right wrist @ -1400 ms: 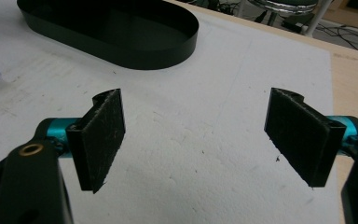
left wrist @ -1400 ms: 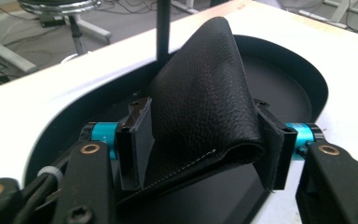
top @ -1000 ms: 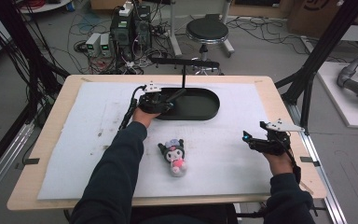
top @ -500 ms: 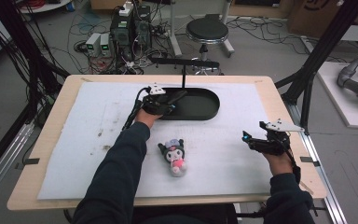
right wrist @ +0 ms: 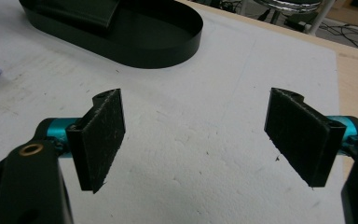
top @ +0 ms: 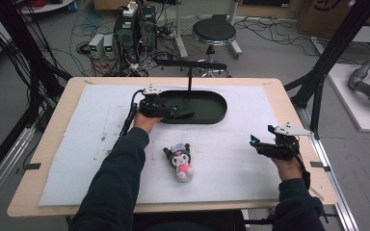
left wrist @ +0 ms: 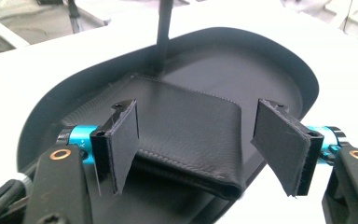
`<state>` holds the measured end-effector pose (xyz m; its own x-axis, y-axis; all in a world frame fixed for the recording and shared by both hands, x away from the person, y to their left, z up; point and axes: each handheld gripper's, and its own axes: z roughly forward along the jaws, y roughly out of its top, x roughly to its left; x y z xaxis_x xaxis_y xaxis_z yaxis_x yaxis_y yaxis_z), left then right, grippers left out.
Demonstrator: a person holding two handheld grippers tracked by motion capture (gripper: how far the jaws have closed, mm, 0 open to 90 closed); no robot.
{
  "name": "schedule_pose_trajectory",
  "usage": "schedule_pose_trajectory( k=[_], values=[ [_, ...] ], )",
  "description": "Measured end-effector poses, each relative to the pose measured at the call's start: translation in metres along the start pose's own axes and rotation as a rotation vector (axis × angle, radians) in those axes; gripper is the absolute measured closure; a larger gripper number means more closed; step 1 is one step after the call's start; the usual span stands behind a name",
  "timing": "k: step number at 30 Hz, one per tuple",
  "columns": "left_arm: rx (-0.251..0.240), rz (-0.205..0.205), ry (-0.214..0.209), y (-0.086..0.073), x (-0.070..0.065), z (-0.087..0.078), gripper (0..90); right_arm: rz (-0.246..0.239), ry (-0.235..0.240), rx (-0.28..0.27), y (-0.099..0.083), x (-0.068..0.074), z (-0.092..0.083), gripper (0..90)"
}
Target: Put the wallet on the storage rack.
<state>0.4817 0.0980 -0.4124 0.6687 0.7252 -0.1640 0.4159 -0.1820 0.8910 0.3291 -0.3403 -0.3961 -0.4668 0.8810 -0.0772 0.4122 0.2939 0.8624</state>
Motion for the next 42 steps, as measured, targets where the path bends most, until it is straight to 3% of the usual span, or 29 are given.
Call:
schedule_pose_trajectory(
  k=[7,18,23,30,34,42],
  values=[
    [-0.106,-0.030,0.023,-0.006,0.006,-0.039,31.2,-0.001,0.003,0.003,0.000,0.002,0.001,20.6],
    [-0.225,-0.010,0.087,-0.036,0.001,-0.106,29.3,-0.014,0.009,0.010,0.001,0.004,0.003,20.5],
    [-0.241,-0.042,0.131,-0.050,0.001,-0.137,18.5,-0.032,0.018,0.015,0.001,0.006,0.004,20.5],
    [-0.236,0.013,0.190,-0.063,-0.012,-0.163,18.4,-0.026,0.013,0.018,0.002,0.007,0.007,20.5],
    [-0.211,0.025,0.199,-0.072,-0.014,-0.169,18.4,-0.032,0.017,0.027,0.001,0.008,0.010,20.5],
    [-0.215,-0.005,0.227,-0.078,-0.007,-0.174,18.7,-0.052,0.026,0.042,0.001,0.011,0.014,20.5]
  ],
)
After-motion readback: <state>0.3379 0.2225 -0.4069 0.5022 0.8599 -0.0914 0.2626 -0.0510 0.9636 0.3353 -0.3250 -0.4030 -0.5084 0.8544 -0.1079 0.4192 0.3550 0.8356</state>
